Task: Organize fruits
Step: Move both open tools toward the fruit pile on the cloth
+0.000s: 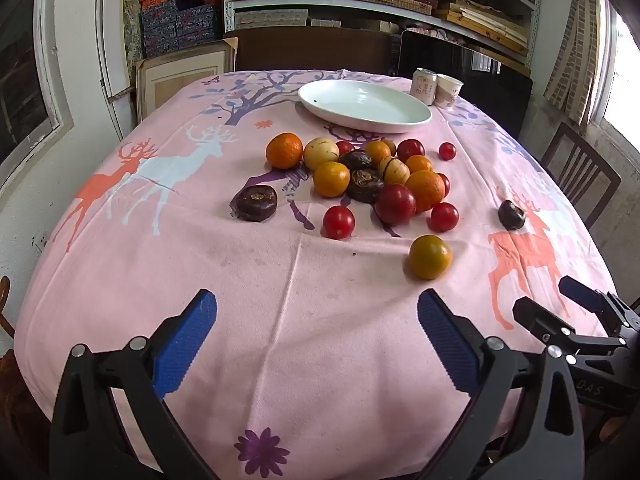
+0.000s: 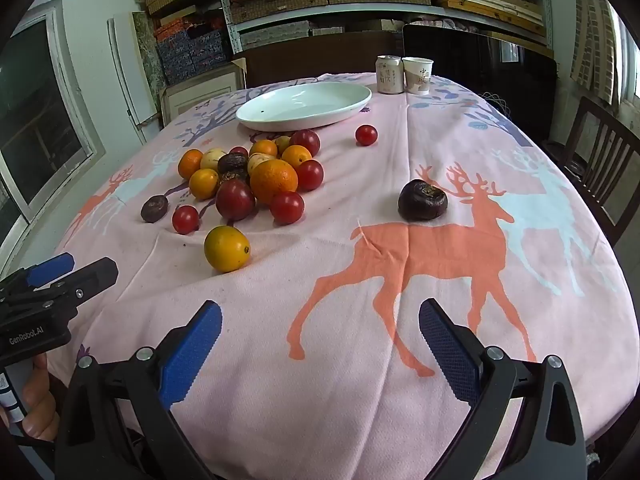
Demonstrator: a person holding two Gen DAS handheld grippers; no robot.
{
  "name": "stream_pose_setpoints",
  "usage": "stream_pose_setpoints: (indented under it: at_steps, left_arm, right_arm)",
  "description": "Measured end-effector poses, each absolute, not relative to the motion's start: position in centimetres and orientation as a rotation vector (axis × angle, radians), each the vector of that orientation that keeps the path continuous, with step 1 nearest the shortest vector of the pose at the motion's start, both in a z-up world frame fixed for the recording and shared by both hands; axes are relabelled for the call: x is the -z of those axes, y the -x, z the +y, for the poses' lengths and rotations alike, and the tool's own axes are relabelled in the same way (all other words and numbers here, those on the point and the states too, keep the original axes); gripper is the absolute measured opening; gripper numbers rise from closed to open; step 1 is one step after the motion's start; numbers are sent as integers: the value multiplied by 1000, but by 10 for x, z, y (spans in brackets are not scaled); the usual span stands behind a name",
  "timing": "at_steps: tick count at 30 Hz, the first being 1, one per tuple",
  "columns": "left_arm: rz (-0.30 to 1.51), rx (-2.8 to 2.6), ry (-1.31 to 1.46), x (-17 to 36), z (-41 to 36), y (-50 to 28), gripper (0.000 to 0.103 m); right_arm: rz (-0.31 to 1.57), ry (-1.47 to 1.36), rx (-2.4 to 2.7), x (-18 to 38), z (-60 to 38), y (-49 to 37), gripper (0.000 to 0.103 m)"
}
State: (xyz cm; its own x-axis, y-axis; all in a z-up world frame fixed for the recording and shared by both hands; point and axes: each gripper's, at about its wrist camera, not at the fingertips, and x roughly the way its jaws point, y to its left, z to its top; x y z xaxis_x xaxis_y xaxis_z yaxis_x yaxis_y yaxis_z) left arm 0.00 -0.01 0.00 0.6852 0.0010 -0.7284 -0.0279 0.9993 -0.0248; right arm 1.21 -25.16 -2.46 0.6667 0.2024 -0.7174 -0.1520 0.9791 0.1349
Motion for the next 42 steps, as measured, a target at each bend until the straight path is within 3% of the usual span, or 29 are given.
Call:
stream_pose_setpoints:
  at_steps: [42]
  left_arm:
    - [827, -25, 37, 11, 14, -3, 99]
  right_arm:
    - [825, -67, -201, 32, -250, -14, 99]
